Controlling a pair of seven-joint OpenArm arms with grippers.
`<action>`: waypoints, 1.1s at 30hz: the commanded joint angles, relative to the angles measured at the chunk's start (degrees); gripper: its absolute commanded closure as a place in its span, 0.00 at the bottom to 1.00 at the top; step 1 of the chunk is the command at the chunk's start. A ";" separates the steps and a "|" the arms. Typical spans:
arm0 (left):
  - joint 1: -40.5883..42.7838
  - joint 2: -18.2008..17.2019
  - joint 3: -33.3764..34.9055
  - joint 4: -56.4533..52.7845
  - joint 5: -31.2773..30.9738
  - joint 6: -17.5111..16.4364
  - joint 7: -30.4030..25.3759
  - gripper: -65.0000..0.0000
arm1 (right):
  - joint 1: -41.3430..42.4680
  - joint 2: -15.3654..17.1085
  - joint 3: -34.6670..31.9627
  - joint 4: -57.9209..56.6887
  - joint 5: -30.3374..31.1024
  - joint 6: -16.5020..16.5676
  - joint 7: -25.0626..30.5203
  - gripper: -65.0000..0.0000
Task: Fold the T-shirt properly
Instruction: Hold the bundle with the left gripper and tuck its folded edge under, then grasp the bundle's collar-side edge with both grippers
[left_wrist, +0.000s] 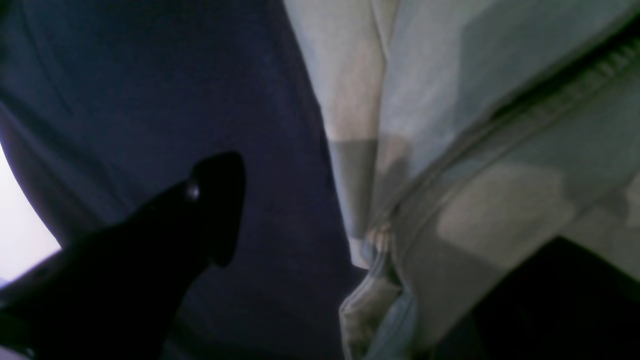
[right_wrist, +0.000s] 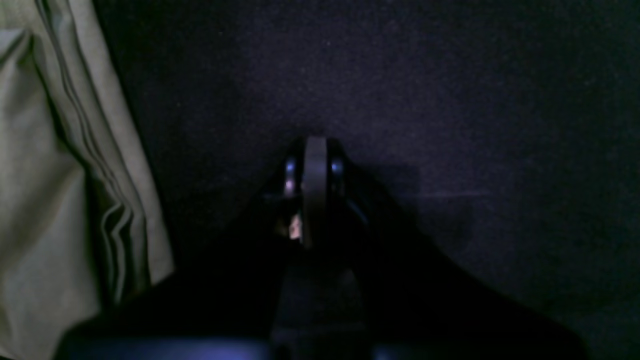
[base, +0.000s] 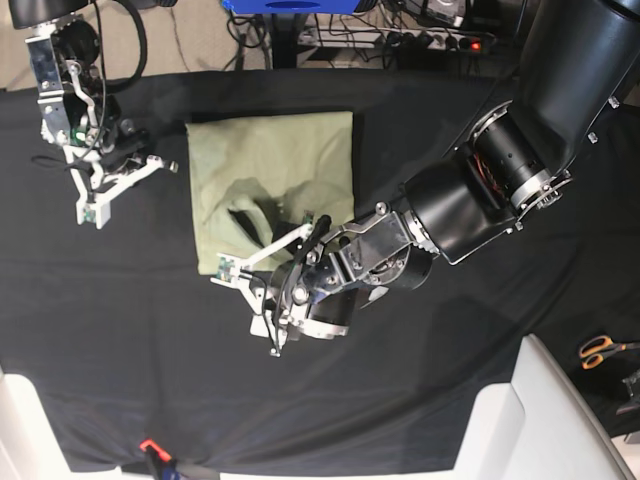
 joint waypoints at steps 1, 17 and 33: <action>-1.76 0.42 -0.49 0.69 0.08 0.47 -0.21 0.30 | 0.27 0.69 0.08 0.68 0.09 0.26 0.71 0.99; -2.91 0.34 -0.40 -2.30 -13.46 0.47 4.01 0.30 | 0.09 0.78 -0.01 0.68 0.09 0.44 0.71 0.99; -3.44 0.42 -0.49 -4.32 -15.30 0.47 3.83 0.30 | -3.16 7.02 -15.66 19.14 0.44 5.80 0.36 0.98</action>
